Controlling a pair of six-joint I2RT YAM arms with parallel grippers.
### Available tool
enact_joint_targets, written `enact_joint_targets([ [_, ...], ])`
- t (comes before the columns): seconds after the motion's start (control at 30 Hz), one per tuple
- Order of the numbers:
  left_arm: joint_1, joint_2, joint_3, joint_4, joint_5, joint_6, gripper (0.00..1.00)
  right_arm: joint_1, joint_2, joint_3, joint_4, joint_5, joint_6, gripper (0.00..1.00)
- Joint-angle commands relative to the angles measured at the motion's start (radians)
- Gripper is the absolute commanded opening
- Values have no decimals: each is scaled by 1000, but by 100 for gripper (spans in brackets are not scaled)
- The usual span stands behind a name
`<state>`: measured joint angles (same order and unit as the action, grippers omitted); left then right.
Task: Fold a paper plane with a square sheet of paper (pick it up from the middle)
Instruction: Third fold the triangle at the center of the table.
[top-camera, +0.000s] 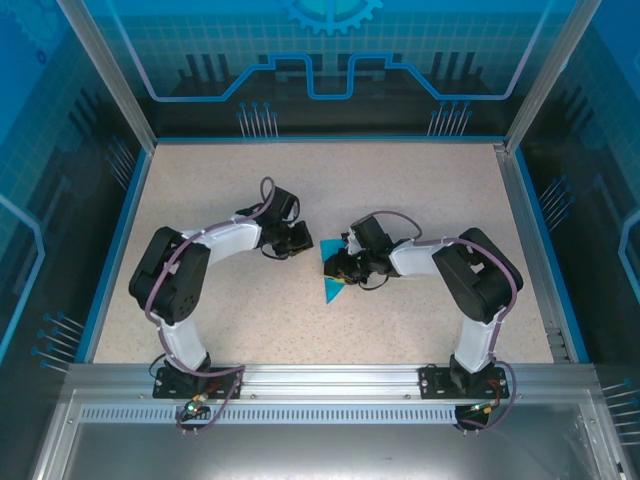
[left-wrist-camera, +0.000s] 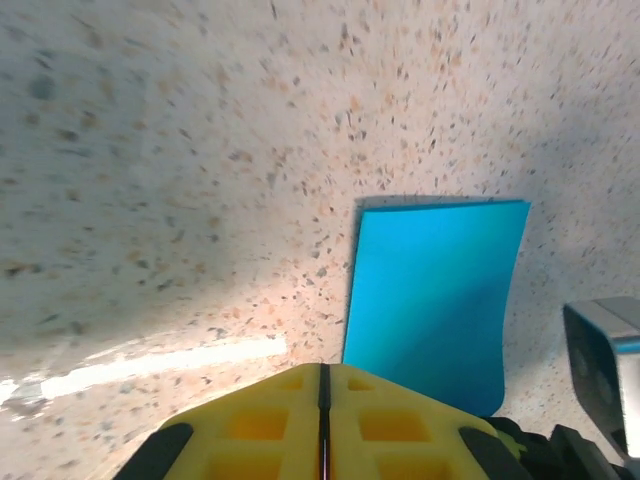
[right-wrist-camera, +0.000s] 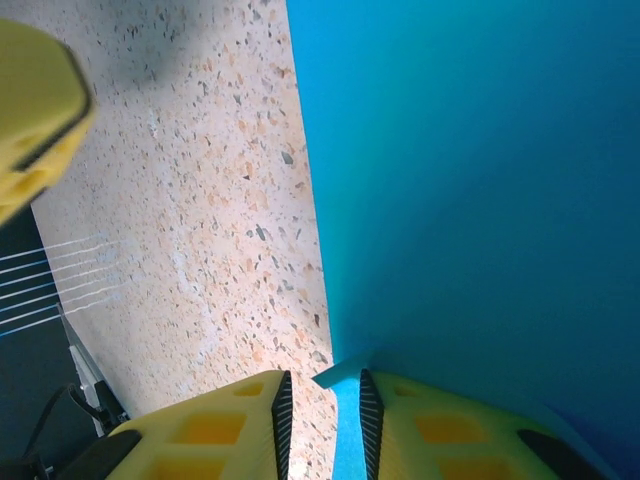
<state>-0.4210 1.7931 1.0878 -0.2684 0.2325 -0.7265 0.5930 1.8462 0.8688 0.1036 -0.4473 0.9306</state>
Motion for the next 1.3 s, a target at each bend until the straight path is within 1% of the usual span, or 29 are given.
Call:
enact_joint_targets([
  [0.0, 4, -49, -35, -29, 28, -1, 10, -4, 24, -13, -43, 75, -29, 28],
  [0.23, 4, -67, -68, -1, 85, -1, 10, -6, 18, -19, -42, 75, -43, 26],
  [0.57, 2, -77, -116, 37, 149, -8, 10, -7, 1, -35, -23, 74, -57, 27],
  [0.87, -7, -75, -137, 60, 171, -17, 10, -12, -4, -44, -20, 56, -78, 16],
  [1.17, -21, -82, -143, 64, 185, -16, 10, -15, 0, -47, -24, 58, -73, 10],
  [1.27, -32, -83, -146, 65, 191, -16, 10, -16, 1, -47, -26, 59, -74, 6],
])
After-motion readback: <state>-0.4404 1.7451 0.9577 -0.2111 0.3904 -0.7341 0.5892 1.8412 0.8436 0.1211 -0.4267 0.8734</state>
